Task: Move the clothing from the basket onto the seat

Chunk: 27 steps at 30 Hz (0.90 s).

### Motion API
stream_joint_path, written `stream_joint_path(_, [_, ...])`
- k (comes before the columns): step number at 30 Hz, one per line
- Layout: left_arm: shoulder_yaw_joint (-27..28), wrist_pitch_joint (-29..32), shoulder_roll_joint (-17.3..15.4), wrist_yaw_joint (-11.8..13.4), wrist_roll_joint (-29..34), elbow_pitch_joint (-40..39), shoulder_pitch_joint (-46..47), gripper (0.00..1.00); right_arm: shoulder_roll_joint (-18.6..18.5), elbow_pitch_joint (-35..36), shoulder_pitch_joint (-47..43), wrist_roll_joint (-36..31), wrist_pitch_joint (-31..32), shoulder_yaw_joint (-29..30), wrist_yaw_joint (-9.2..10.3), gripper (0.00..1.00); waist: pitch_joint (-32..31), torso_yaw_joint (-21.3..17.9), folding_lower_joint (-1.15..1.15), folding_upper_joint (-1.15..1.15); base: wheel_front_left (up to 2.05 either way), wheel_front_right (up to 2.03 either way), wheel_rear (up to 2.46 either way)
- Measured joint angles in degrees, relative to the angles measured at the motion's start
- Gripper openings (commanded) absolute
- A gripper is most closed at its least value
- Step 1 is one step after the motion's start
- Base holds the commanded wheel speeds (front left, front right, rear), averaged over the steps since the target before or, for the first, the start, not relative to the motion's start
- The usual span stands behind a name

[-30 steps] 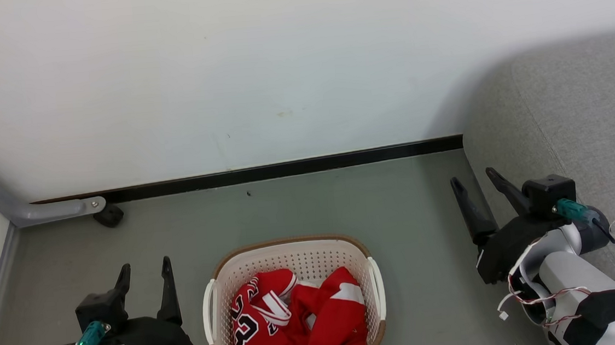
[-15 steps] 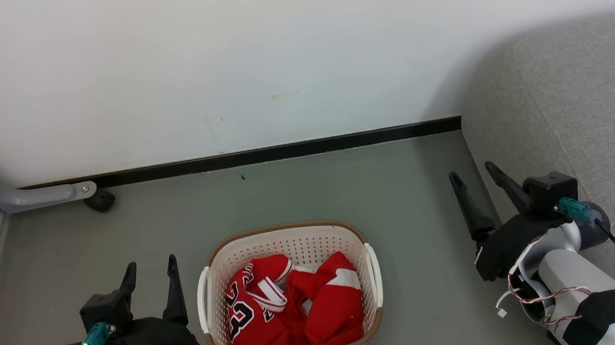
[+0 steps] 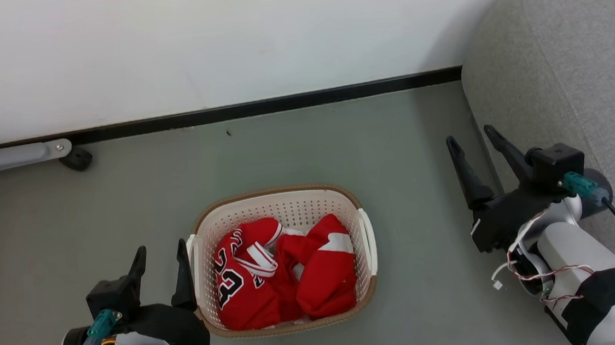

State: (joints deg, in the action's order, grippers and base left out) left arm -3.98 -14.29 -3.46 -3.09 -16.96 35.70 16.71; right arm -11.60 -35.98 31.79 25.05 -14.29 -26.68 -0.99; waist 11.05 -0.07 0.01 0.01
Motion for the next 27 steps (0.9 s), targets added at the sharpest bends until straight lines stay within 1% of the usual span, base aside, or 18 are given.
stream_joint_path(2, [-0.01,0.0,0.14,-0.01,-0.01,-0.12,0.81,1.0,-0.08,0.91,0.4,-0.34,0.0,0.41,0.08,1.0,1.23,-0.1,0.0,0.0,0.0,0.0,0.0])
stream_joint_path(3, [-0.05,0.0,0.24,-0.03,0.0,-0.29,1.19,1.0,-0.05,1.56,0.42,-0.45,0.0,0.52,0.59,1.0,1.86,-0.16,0.0,0.0,0.0,0.0,0.0])
stream_joint_path(5, [-0.1,0.0,0.45,-0.47,-0.01,-0.37,2.05,1.0,0.09,2.68,0.44,-0.91,0.0,0.63,1.01,1.0,3.18,-0.28,0.0,0.0,0.0,0.0,0.0])
stream_joint_path(10, [-0.41,0.0,0.75,-0.73,-0.04,-0.35,4.32,1.0,-0.33,4.85,1.37,-1.99,0.0,1.31,1.0,1.0,6.69,-0.65,0.0,0.0,0.0,0.0,0.0])
stream_joint_path(16, [-1.77,0.0,1.32,-1.02,-0.08,0.32,7.75,1.0,-1.05,7.79,4.51,-3.69,-0.01,2.2,1.0,1.0,11.24,-1.15,0.0,0.0,0.0,0.0,0.0])
stream_joint_path(19, [-2.32,0.0,1.36,-1.05,-0.09,0.82,9.38,1.0,-1.03,9.22,5.5,-4.21,-0.02,2.21,1.0,1.0,13.58,-1.43,0.0,0.0,0.0,0.0,0.0])
stream_joint_path(21, [-2.59,0.0,1.37,-1.51,-0.08,1.19,10.58,1.0,-0.98,9.98,5.94,-4.58,-0.08,2.21,1.0,1.0,15.12,-1.63,-0.01,0.0,0.0,0.0,0.0])
stream_joint_path(27, [-3.35,-0.01,1.45,-1.52,-0.08,2.44,14.08,1.0,-0.87,11.73,7.92,-5.82,-0.25,2.54,0.99,1.0,18.91,-2.18,0.0,0.0,0.0,0.0,0.0])
